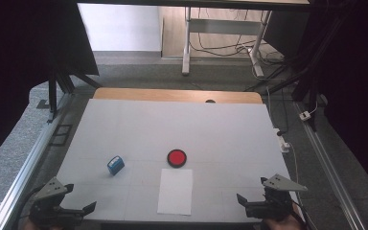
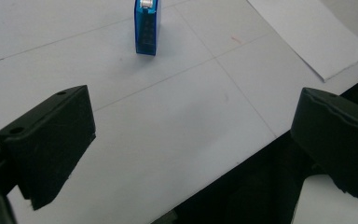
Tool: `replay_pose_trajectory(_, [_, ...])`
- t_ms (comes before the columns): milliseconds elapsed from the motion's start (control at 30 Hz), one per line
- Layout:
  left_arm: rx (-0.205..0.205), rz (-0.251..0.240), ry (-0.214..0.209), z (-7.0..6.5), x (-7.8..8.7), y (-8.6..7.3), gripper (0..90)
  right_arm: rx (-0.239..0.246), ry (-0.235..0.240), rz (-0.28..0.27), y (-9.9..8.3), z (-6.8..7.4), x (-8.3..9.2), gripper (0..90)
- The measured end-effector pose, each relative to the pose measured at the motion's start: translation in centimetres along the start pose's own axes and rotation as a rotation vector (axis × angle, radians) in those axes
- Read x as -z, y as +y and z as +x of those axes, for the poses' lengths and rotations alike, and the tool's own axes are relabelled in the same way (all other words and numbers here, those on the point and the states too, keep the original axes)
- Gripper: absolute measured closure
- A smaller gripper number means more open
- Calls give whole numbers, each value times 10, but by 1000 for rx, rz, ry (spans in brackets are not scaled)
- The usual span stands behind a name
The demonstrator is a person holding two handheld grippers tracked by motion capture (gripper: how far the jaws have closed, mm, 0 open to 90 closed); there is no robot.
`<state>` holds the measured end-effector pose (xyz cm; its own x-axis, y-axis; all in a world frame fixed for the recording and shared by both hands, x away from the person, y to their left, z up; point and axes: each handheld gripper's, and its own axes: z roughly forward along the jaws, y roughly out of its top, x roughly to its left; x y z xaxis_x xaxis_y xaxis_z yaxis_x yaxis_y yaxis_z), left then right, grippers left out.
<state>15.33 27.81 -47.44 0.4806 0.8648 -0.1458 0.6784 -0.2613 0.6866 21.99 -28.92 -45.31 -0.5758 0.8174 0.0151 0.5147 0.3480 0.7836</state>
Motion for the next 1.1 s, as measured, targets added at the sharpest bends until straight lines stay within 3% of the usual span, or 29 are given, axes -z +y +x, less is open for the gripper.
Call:
replay_pose_trajectory(600, [-26, 28, 35, -5, -3, 1, 0, 8, 32, 12, 1, 0, -1, 0])
replay_pose_trajectory(1100, [-35, 43, 31, -6, -4, 2, 0, 34, 44, 19, 1, 2, -2, 0])
